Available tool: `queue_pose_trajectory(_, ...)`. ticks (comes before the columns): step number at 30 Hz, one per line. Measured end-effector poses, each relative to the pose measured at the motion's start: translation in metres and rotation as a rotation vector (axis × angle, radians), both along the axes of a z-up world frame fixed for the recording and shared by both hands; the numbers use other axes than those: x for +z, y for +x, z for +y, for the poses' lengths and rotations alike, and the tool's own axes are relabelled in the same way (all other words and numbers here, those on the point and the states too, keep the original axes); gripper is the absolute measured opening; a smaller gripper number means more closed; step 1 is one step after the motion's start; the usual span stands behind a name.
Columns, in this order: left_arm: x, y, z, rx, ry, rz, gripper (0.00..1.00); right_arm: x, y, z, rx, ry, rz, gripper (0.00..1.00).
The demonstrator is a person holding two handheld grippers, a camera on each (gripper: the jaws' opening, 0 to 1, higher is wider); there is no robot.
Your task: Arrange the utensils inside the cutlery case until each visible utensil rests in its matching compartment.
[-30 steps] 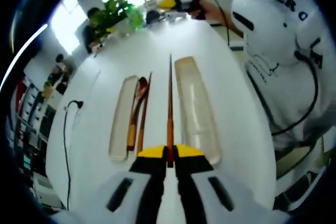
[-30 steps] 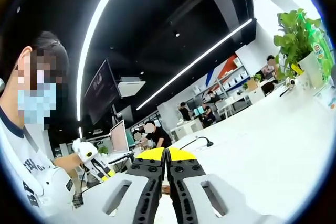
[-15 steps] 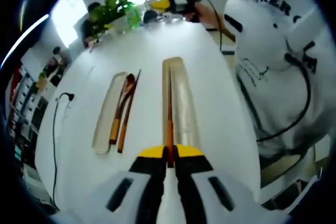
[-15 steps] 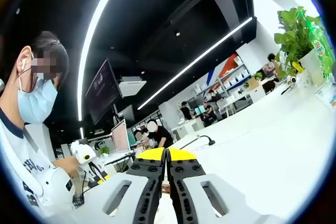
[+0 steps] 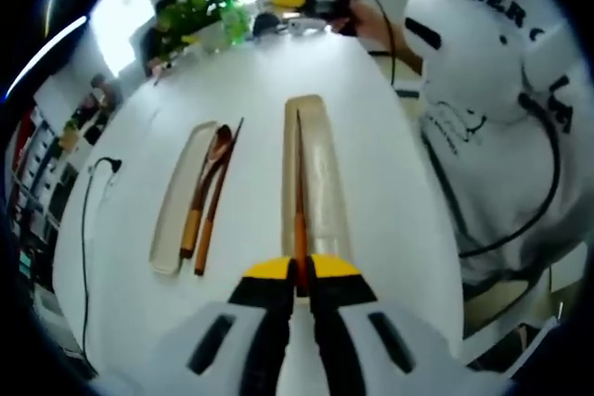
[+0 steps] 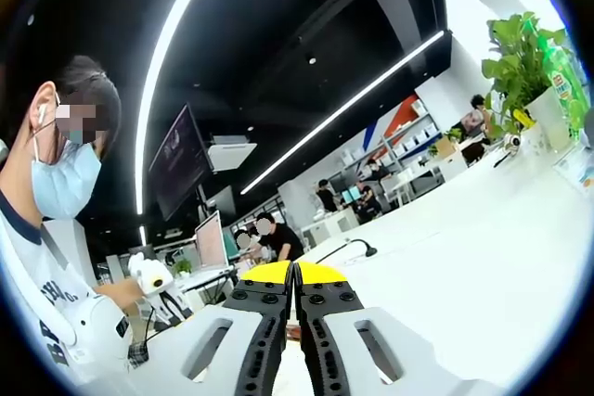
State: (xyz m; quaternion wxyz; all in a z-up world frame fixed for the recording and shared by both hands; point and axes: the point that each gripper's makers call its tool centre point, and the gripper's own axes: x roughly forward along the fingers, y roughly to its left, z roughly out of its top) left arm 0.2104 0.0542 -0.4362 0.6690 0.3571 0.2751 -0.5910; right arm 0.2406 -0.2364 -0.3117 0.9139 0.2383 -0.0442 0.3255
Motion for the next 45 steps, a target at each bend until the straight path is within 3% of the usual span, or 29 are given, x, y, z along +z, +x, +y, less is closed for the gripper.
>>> queue_pose_trajectory(11, -0.012, 0.001, 0.001, 0.000, 0.012, 0.008, 0.06, 0.000, 0.001, 0.002, 0.013, 0.000, 0.000, 0.00)
queue_pose_trajectory(25, -0.016, 0.005, 0.001, -0.021, 0.026, -0.052, 0.09, -0.005, 0.002, 0.004, 0.017, 0.008, 0.012, 0.00)
queue_pose_trajectory(32, 0.005, 0.006, -0.005, -0.009, -0.056, -0.046, 0.09, -0.007, 0.003, 0.004, 0.018, 0.011, 0.015, 0.00)
queue_pose_trajectory(37, 0.021, 0.030, -0.003, 0.034, -0.079, -0.121, 0.09, -0.009, 0.003, 0.005, 0.021, 0.016, 0.019, 0.00)
queue_pose_trajectory(42, 0.021, 0.064, 0.000, 0.092, -0.081, -0.186, 0.09, -0.010, 0.003, 0.004, 0.020, 0.021, 0.022, 0.00)
queue_pose_trajectory(45, 0.021, 0.079, 0.001, 0.135, -0.113, -0.183, 0.08, -0.012, 0.003, 0.003, 0.019, 0.023, 0.026, 0.00)
